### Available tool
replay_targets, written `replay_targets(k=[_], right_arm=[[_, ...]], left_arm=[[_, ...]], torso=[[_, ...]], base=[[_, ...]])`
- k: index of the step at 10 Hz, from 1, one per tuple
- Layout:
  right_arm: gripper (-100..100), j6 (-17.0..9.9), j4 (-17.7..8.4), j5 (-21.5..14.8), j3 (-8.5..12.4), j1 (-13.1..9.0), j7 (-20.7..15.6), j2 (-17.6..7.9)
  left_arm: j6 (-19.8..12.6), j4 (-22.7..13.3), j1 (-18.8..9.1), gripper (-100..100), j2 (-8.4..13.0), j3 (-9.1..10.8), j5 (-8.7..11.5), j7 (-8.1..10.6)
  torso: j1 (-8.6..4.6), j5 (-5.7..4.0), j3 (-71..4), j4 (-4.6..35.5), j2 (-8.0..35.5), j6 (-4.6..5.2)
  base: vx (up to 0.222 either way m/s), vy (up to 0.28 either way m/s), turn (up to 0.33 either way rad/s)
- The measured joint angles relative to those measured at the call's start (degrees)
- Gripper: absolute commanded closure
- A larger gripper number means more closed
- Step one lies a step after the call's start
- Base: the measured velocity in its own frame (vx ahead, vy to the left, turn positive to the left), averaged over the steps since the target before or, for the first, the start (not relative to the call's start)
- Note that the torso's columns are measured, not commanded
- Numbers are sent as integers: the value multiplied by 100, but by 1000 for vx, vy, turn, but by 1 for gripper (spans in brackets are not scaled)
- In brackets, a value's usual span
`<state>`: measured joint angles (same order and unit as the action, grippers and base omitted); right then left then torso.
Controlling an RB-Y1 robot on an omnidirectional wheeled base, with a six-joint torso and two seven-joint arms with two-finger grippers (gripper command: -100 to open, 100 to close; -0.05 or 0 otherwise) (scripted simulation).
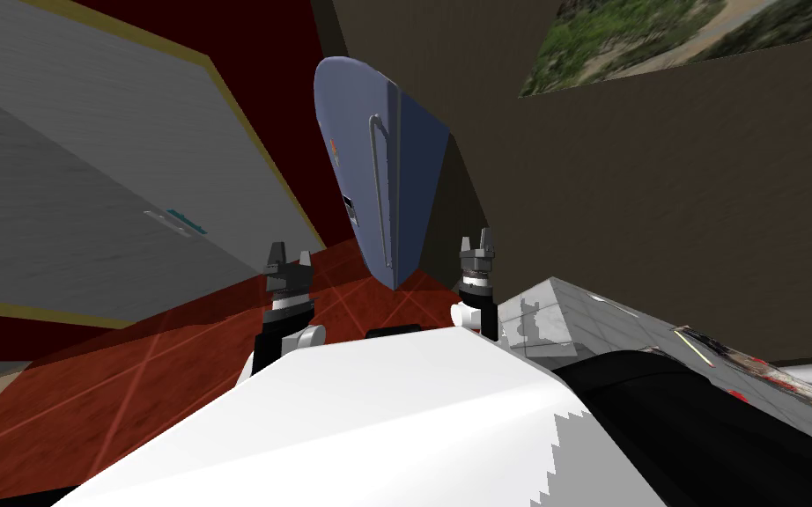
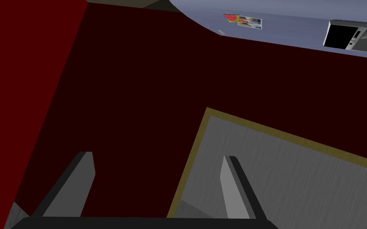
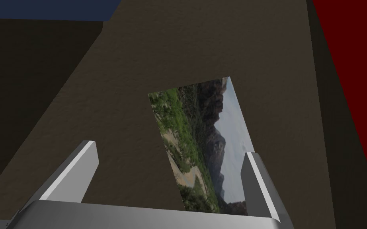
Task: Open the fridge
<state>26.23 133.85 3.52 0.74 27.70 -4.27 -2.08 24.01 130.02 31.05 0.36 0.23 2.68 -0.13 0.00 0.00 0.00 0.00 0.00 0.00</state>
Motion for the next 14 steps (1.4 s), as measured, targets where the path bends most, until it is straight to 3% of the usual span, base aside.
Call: replay_targets(k=[2, 9, 10, 11, 14], right_arm=[[0, 0, 0, 0, 0, 0, 0, 0], [0, 1, 2, 0, 0, 0, 0, 0], [0, 1, 2, 0, 0, 0, 0, 0], [0, 0, 0, 0, 0, 1, 0, 0], [0, 0, -1, 0, -1, 2, 0, 1]], left_arm=[[0, 0, 0, 0, 0, 0, 0, 0], [1, 2, 0, 0, 0, 0, 0, 0], [1, 2, 0, -100, 0, 0, 0, 0], [1, -25, -10, -100, 109, -3, 8, 3], [14, -147, -44, -100, 497, 11, 75, 49]], torso=[[0, 0, -1200, 600, 597, 0], [0, 0, -7073, 3537, 3539, 0], [0, 0, -7919, 3960, 3962, 0], [-5, -1, -8317, 4147, 4148, 0], [-8, -2, -8462, 4224, 4217, 0]], base=[[0, 0, 0], [0, 0, 0], [30, -20, 12], [55, -38, 13], [79, -62, 19]])
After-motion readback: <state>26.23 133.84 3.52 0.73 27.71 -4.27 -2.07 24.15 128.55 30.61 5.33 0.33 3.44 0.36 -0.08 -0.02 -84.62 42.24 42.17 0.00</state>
